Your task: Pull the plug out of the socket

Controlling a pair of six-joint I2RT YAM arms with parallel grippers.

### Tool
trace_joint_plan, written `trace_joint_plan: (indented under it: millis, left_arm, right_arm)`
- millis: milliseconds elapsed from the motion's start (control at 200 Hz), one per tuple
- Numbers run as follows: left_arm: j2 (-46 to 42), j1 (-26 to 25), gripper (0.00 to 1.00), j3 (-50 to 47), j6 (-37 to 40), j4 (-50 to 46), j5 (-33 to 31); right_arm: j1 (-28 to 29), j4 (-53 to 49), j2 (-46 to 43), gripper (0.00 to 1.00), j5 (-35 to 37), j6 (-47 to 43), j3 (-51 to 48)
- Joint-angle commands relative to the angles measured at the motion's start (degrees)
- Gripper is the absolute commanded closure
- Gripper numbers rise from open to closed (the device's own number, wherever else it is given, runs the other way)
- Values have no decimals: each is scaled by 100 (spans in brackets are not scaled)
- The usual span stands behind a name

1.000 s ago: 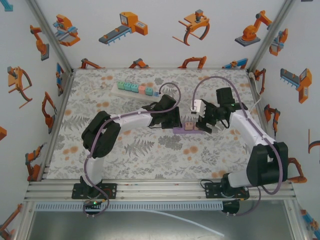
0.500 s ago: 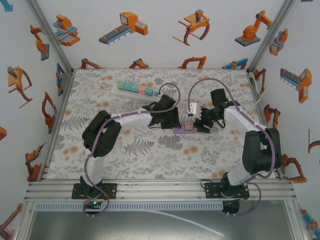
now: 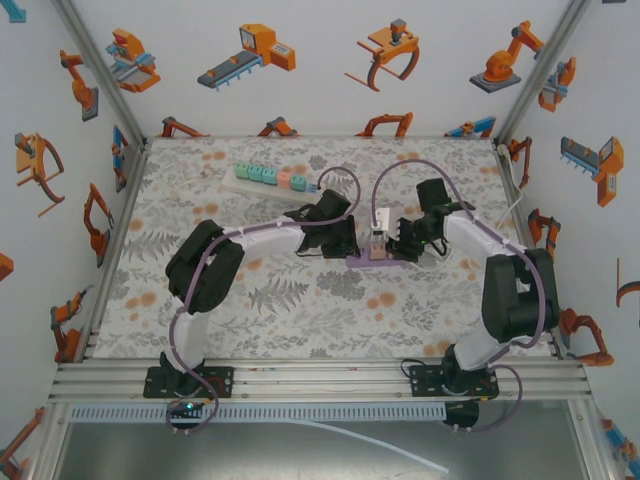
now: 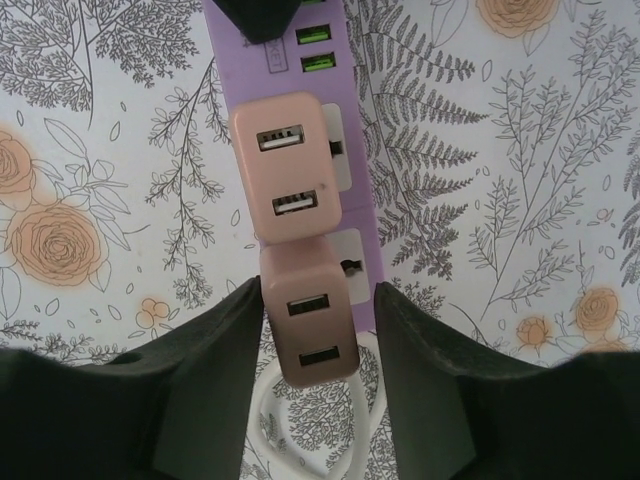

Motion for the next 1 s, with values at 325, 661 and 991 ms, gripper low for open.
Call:
trace_joint_plan:
  millis: [325, 661, 991]
  left_arm:
    - [307, -51, 56, 77, 75, -608, -358]
    - [517, -183, 58, 411, 213, -1500, -1170]
    - [725, -175, 62, 192, 92, -1289, -1489]
  right_arm:
    - [112, -88, -97, 75, -328, -202, 104]
    - [155, -364, -223, 85, -671, -212, 367]
    - [59, -491, -219, 99, -926, -219, 520]
